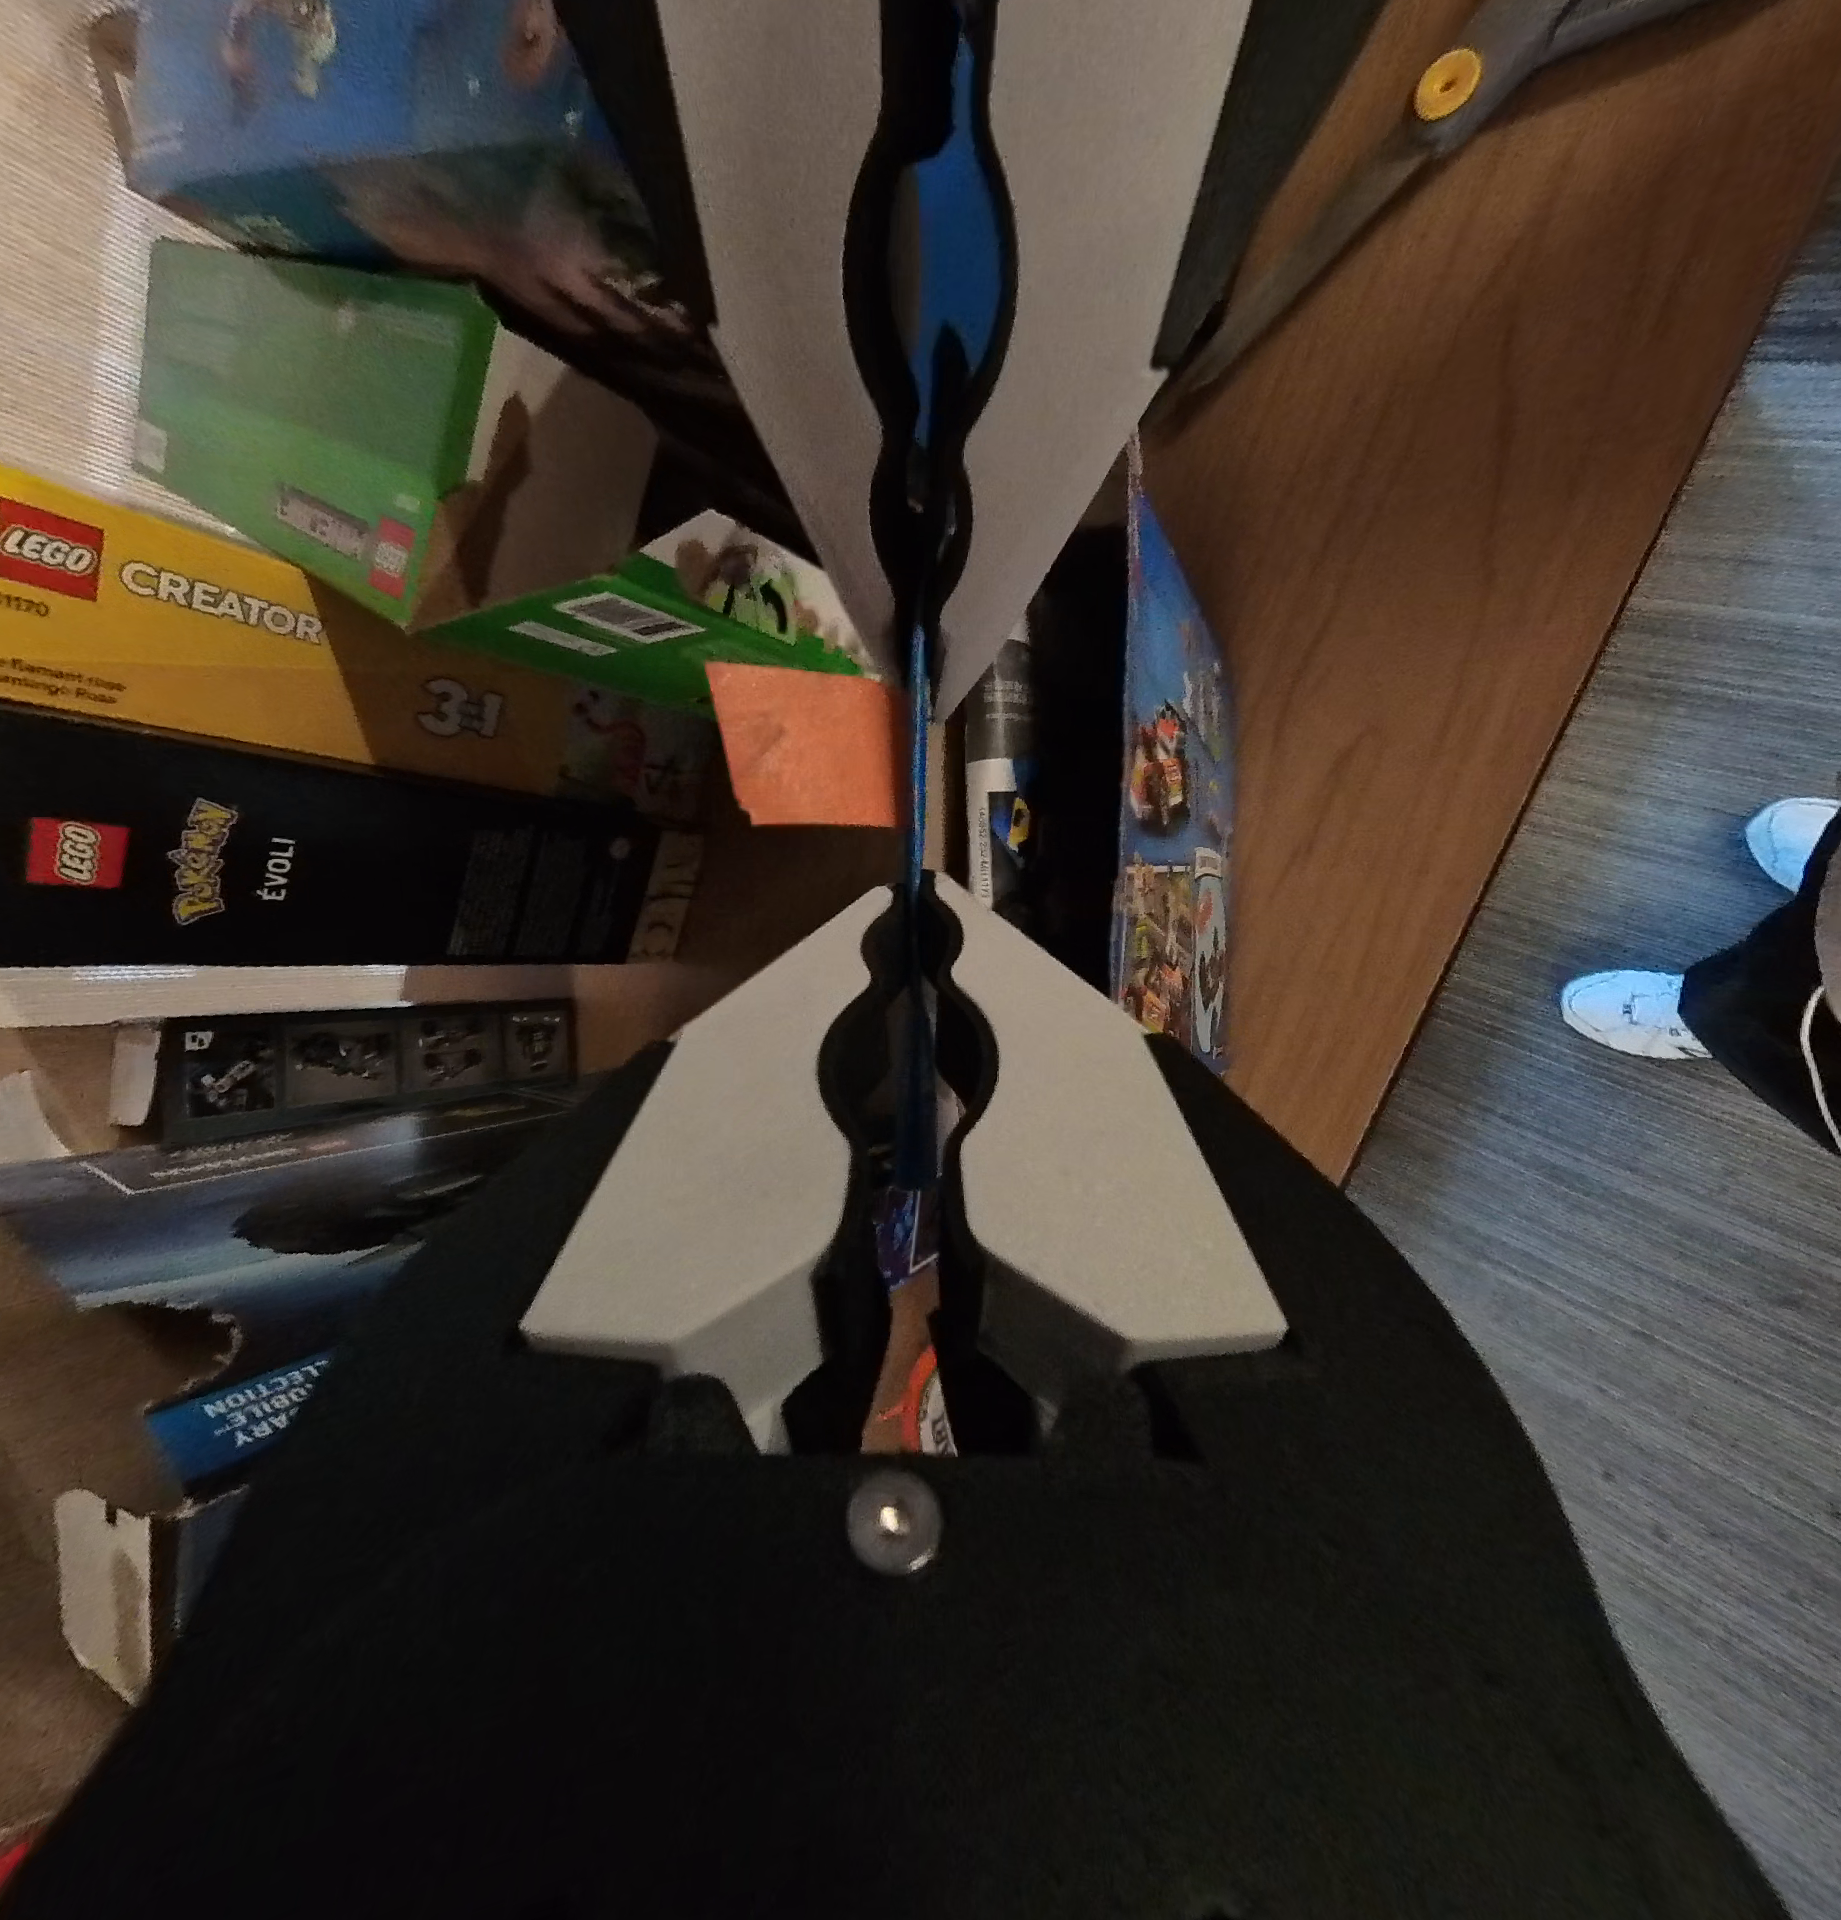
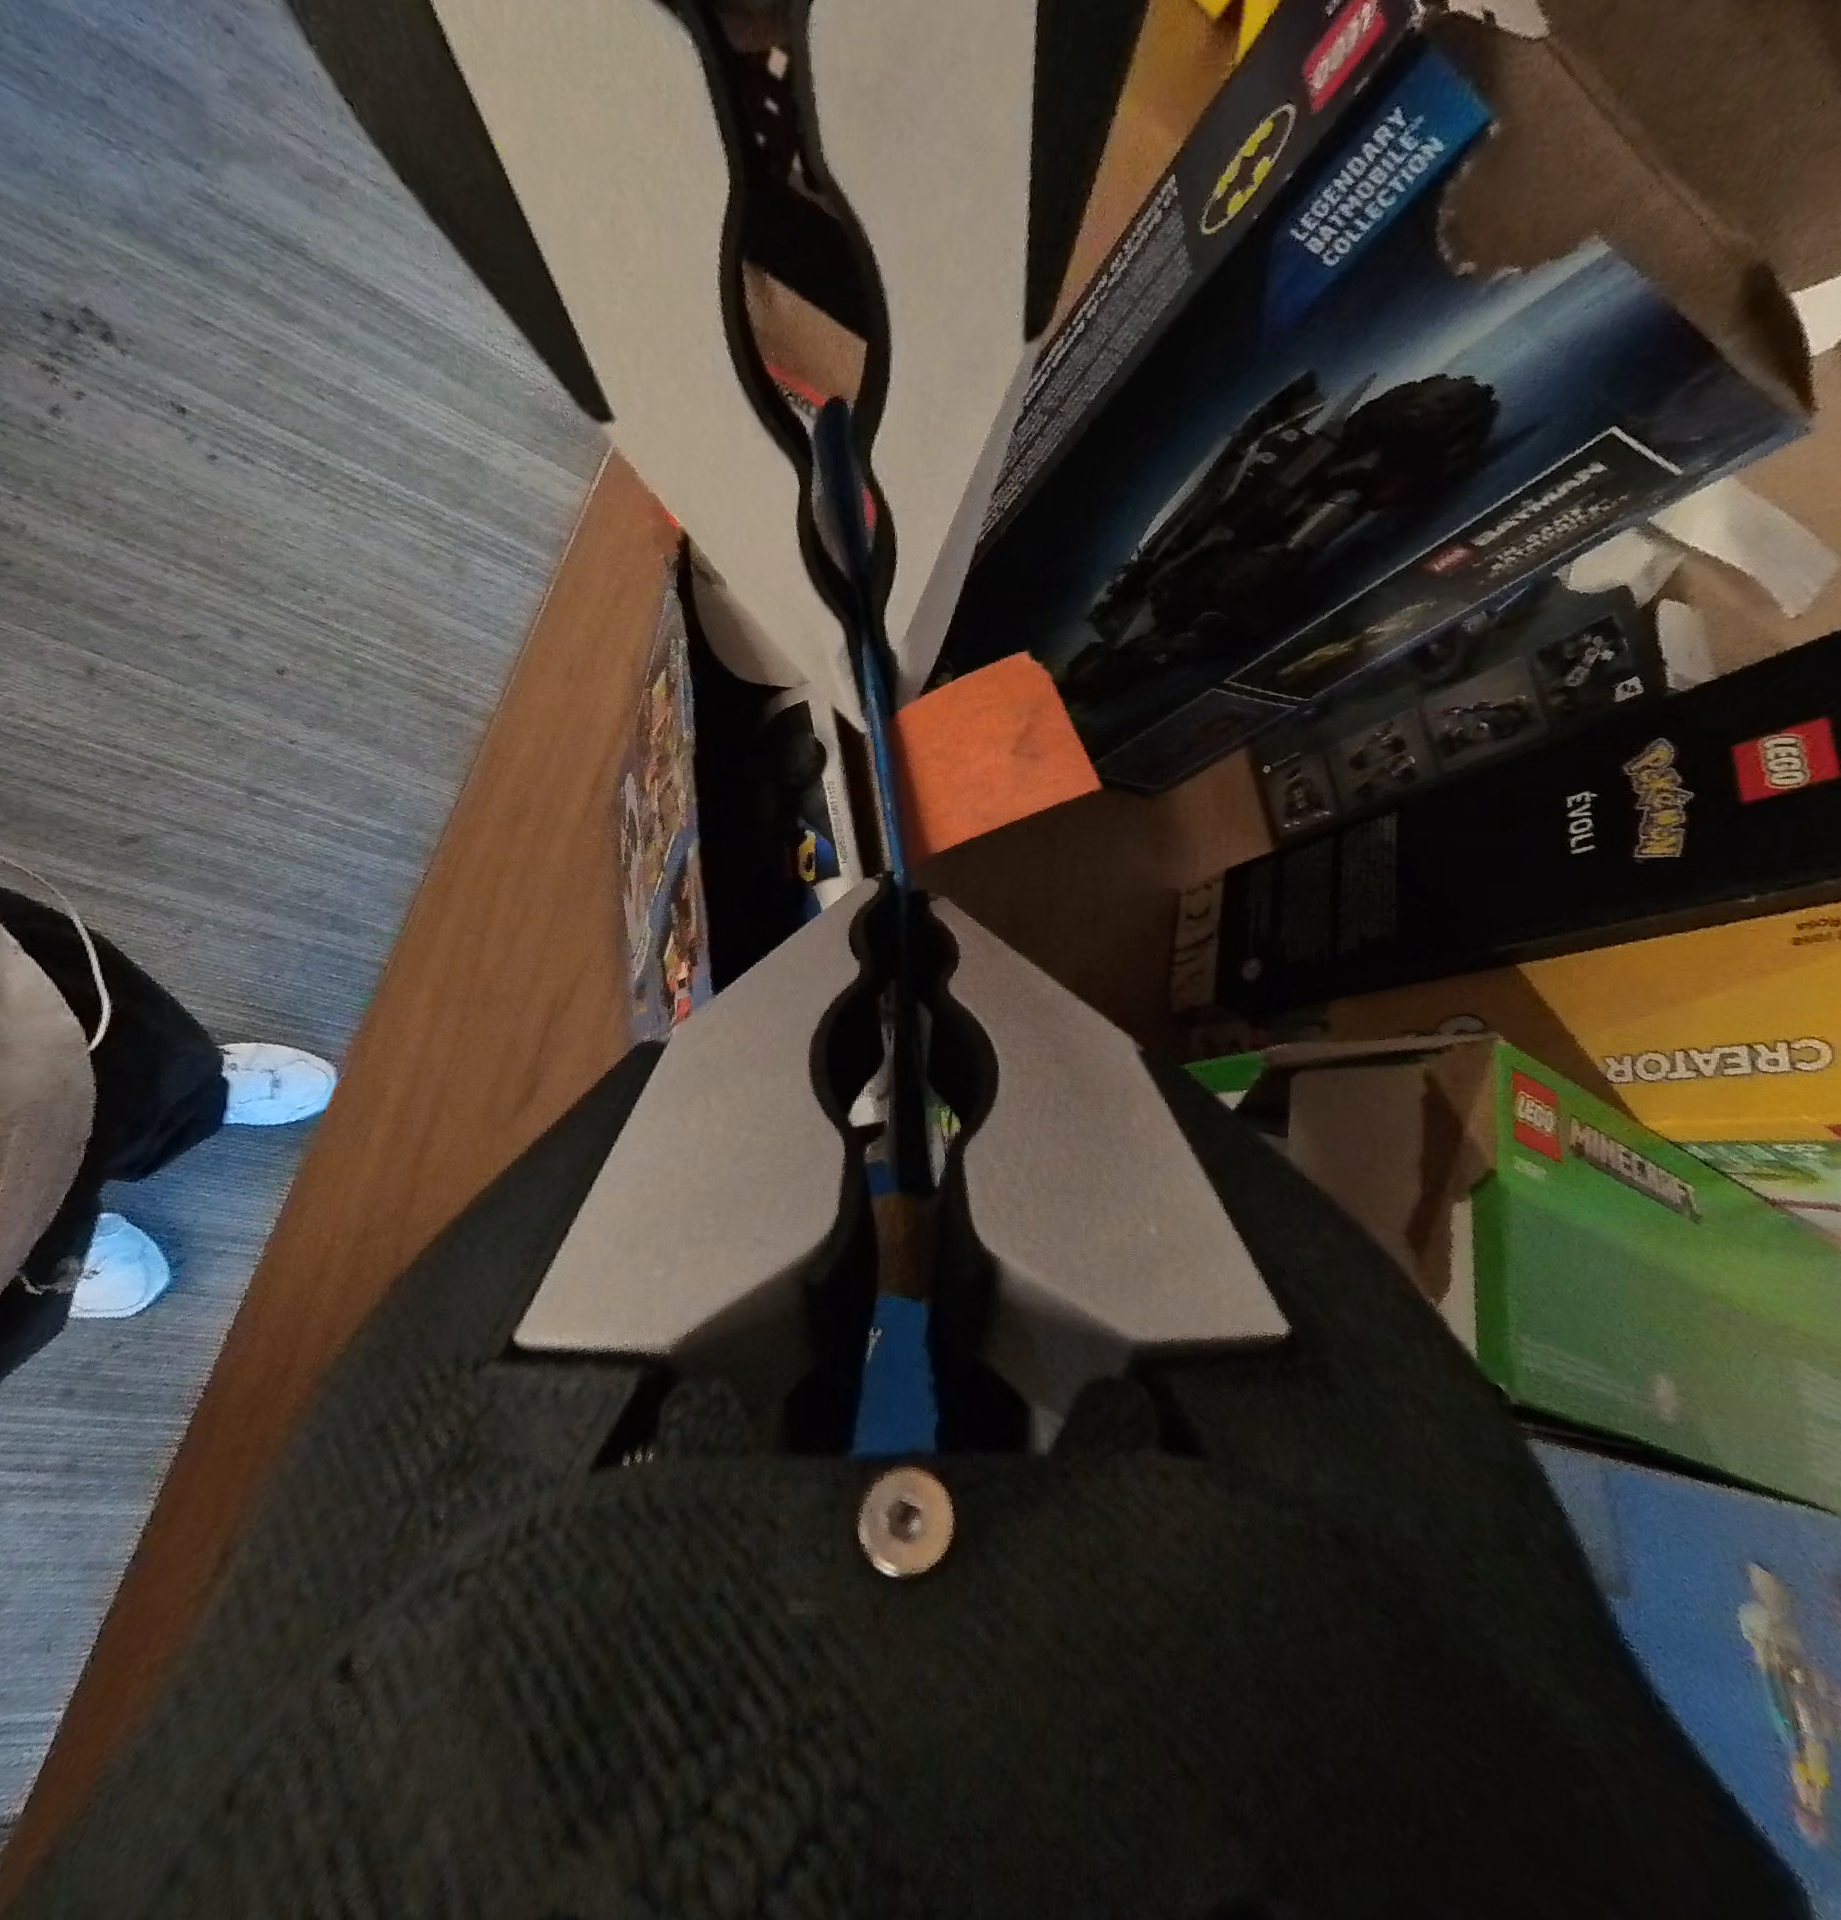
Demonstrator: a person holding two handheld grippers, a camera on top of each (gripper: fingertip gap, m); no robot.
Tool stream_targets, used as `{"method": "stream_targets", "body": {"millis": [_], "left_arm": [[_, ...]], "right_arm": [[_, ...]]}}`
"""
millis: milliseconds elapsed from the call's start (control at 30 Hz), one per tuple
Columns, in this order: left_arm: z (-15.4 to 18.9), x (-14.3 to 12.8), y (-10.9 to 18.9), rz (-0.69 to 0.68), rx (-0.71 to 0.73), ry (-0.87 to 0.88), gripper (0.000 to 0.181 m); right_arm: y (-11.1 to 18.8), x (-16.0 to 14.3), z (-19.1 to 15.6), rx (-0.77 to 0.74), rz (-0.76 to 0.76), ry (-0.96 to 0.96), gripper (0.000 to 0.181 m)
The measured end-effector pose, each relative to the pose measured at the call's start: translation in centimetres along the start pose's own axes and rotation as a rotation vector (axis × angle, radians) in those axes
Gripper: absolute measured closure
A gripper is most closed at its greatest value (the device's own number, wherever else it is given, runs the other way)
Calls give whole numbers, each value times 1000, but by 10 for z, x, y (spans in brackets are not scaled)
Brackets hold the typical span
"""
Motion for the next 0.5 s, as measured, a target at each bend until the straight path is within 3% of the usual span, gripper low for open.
{"method": "stream_targets", "body": {"millis": [333,500], "left_arm": [[5,-4,-6,36,116,-107,181],[6,-5,-8,45,160,-143,181]], "right_arm": [[-4,-1,-10,-316,-33,282,177],[-3,-3,-13,-325,-23,264,175]]}}
Point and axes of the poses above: each gripper's, where its closed fingertips meet, y back along the fingers, x out of its top, z = x × y across the jaws, the point moved 5 cm from there along y, back along the fingers, and after that the axes turned 14 degrees about y, right-handed, at the moved point
